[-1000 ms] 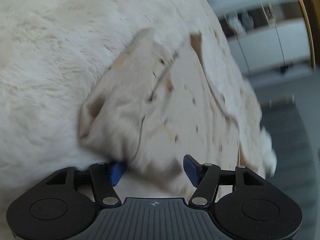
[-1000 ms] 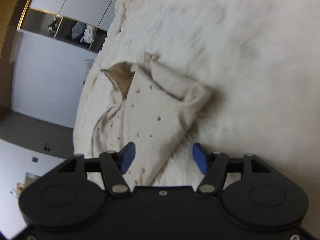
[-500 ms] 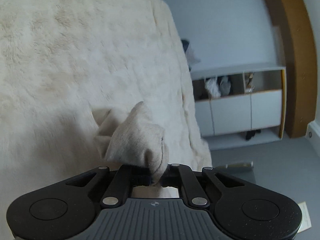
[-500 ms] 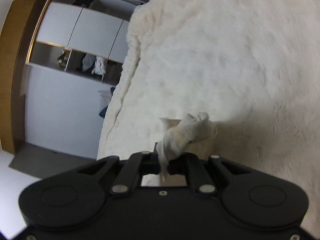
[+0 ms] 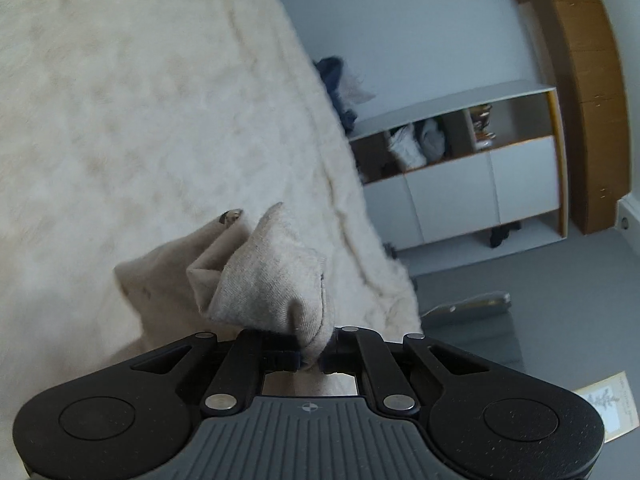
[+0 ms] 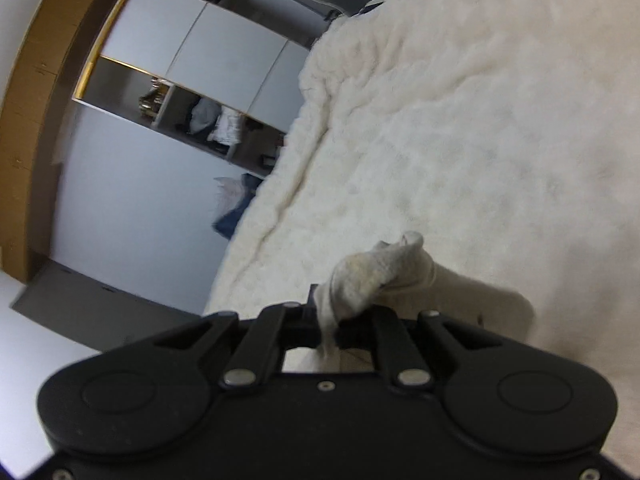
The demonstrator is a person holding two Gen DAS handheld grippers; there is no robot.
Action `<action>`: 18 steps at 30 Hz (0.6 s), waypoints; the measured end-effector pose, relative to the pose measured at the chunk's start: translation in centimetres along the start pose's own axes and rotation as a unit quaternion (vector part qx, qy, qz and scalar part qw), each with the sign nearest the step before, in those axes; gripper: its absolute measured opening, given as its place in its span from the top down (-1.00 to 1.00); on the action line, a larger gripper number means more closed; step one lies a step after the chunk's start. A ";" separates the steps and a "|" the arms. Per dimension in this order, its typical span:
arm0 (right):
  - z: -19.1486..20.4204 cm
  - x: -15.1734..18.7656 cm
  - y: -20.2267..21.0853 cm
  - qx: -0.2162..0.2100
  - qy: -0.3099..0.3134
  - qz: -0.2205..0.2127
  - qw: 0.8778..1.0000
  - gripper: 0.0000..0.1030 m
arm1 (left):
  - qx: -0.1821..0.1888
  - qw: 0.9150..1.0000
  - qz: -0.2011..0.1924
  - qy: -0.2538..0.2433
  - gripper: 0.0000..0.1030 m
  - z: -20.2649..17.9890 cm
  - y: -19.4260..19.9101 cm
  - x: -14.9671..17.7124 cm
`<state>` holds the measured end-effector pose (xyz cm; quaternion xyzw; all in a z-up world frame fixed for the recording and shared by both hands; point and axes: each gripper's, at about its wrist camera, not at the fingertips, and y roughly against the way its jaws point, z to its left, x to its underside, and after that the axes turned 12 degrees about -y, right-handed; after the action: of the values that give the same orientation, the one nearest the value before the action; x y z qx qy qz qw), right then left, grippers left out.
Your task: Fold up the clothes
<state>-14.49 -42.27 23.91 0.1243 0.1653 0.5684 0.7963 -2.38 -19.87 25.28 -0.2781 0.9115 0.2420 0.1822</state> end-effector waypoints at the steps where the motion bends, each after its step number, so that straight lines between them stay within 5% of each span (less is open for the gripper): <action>1: 0.5 0.1 0.2 -0.012 0.006 -0.003 1.000 0.93 | 0.018 1.000 -0.013 -0.012 0.90 -0.2 0.6 0.0; 6: -0.6 1.0 1.8 -0.070 0.070 -0.003 0.995 0.92 | 0.056 0.995 -0.033 -0.072 0.88 3.2 3.4 3.0; 9: -4.4 1.5 1.4 -0.063 0.077 0.016 0.995 0.92 | 0.027 0.995 -0.009 -0.101 0.87 7.8 3.6 6.5; 12: -10.6 3.0 -0.5 -0.013 0.111 0.046 0.993 0.91 | -0.057 0.991 0.057 -0.105 0.85 15.3 2.1 11.4; 15: -18.3 5.1 -2.8 0.075 0.121 0.079 0.987 0.90 | -0.117 0.987 0.112 -0.019 0.84 22.1 1.5 15.8; 18: -22.5 6.0 -1.9 0.117 0.100 0.079 0.985 0.82 | -0.095 0.991 0.089 0.023 0.79 24.8 3.0 17.4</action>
<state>-20.16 -36.94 1.84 0.1724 0.2991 0.6155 0.7085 -12.86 -11.51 -2.02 -0.2173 0.9094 0.3366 0.1114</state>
